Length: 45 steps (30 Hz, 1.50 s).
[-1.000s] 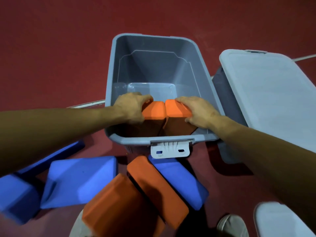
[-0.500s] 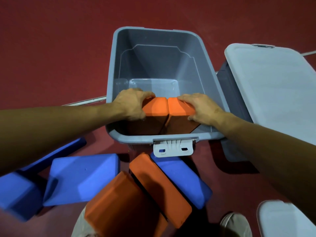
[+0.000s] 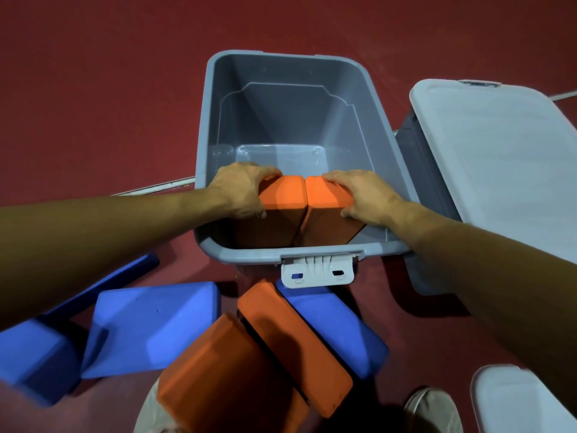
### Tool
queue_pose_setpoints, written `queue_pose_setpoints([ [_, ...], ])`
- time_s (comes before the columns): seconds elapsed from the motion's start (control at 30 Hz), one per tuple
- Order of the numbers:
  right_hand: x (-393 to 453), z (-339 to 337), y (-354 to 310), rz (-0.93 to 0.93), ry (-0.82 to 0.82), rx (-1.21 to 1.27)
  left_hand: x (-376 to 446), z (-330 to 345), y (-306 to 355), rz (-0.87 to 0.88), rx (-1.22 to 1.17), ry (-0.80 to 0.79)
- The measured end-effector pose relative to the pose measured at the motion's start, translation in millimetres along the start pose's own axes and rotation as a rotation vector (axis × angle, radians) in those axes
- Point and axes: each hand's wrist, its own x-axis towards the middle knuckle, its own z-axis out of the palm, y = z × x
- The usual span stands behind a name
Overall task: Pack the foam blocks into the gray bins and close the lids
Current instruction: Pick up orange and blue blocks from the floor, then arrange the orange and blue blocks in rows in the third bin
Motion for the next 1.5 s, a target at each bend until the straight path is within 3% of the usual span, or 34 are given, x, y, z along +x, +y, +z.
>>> queue_pose_setpoints([
  [0.27,3.0,-4.0,-11.9,-0.017,0.007,-0.035,-1.1,-1.2,-5.7,0.029,-0.091,-0.023],
  [0.43,11.7,-14.4,-57.6,-0.139,0.219,0.112,-15.9,-44.1,-27.4,0.057,-0.213,0.179],
  [0.6,26.5,-27.4,-154.3,-0.37,0.346,0.203,-62.2,-71.7,-86.5,-0.082,-0.275,0.276],
  [0.8,38.4,-3.5,-266.5,-0.596,0.219,0.2,-154.6,-46.3,-174.9,-0.354,-0.31,0.295],
  [1.0,65.1,65.3,-321.2,-0.49,0.042,0.201,-225.6,-7.8,-246.1,-0.629,-0.326,0.229],
  [1.43,108.9,176.5,-352.7,-0.178,-0.204,0.27,-242.9,50.8,-318.3,-0.758,-0.098,0.004],
  [1.5,110.2,189.8,-353.4,-0.092,-0.251,0.32,-243.7,53.6,-325.4,-0.85,-0.076,-0.049],
])
